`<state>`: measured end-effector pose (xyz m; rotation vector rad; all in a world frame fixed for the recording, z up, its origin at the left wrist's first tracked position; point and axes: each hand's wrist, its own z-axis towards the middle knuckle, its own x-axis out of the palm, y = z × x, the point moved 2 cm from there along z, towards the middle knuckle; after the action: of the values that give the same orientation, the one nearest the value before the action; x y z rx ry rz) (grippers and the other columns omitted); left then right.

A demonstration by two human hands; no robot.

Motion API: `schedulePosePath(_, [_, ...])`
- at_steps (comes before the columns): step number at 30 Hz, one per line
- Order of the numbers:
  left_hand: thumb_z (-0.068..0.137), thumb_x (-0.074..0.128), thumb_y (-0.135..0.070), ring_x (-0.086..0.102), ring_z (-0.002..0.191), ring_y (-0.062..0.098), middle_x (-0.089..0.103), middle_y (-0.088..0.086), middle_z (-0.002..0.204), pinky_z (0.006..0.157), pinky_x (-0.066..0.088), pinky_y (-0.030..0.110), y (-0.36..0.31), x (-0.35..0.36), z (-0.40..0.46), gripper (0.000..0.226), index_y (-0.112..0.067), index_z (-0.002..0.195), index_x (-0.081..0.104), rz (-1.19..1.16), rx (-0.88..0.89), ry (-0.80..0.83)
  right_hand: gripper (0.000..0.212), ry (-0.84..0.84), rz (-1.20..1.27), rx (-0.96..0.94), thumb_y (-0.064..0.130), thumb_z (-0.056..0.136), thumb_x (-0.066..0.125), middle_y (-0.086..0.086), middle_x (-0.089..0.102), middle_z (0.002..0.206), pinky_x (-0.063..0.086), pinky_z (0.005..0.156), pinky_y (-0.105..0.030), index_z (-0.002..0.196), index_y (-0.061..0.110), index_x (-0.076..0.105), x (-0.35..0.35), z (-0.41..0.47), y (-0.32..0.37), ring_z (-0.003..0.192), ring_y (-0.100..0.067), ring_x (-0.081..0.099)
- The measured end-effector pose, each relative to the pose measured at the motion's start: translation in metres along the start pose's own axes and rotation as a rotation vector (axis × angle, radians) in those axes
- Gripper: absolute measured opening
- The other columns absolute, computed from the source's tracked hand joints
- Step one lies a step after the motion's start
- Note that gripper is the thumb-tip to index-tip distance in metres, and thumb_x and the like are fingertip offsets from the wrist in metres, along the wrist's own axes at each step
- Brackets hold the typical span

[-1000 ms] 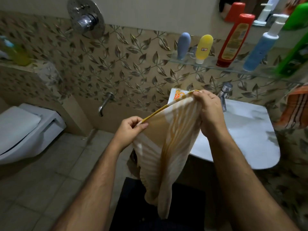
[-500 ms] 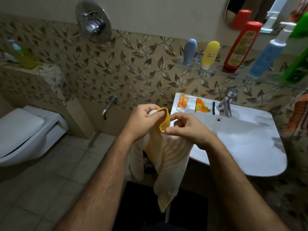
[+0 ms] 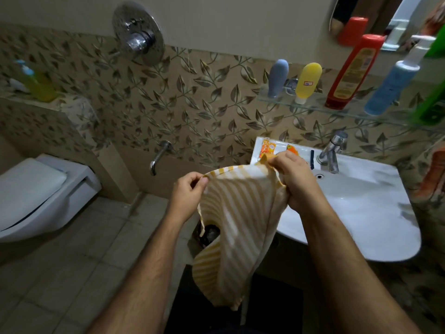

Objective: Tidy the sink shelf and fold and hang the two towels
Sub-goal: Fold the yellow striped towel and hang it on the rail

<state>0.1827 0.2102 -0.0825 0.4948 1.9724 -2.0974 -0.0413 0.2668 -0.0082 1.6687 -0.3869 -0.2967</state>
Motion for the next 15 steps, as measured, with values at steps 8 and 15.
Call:
schedulePosePath(8, [0.085,0.065,-0.032,0.06,0.076,0.006,0.072,-0.001,0.082,0.071,0.047,0.025,-0.069,0.009,-0.003,0.019,-0.015,0.085,0.073,-0.155,0.17,0.322,0.046,0.292,-0.44,-0.039,0.04,0.067,0.086,-0.003,0.061,0.077,0.045,0.063,-0.03,0.09,0.005,0.067,0.02,-0.009,-0.015,0.07,-0.015,0.056])
schedulePosePath(15, [0.083,0.074,-0.012,0.064,0.073,0.012,0.072,0.005,0.079,0.068,0.052,0.029,-0.033,-0.01,-0.001,0.007,-0.006,0.086,0.073,-0.262,0.007,0.299,0.067,0.084,-0.117,0.024,0.037,0.056,0.074,-0.015,0.057,0.081,0.041,0.07,-0.04,0.095,-0.014,0.057,0.003,0.0,-0.007,0.075,-0.026,0.051])
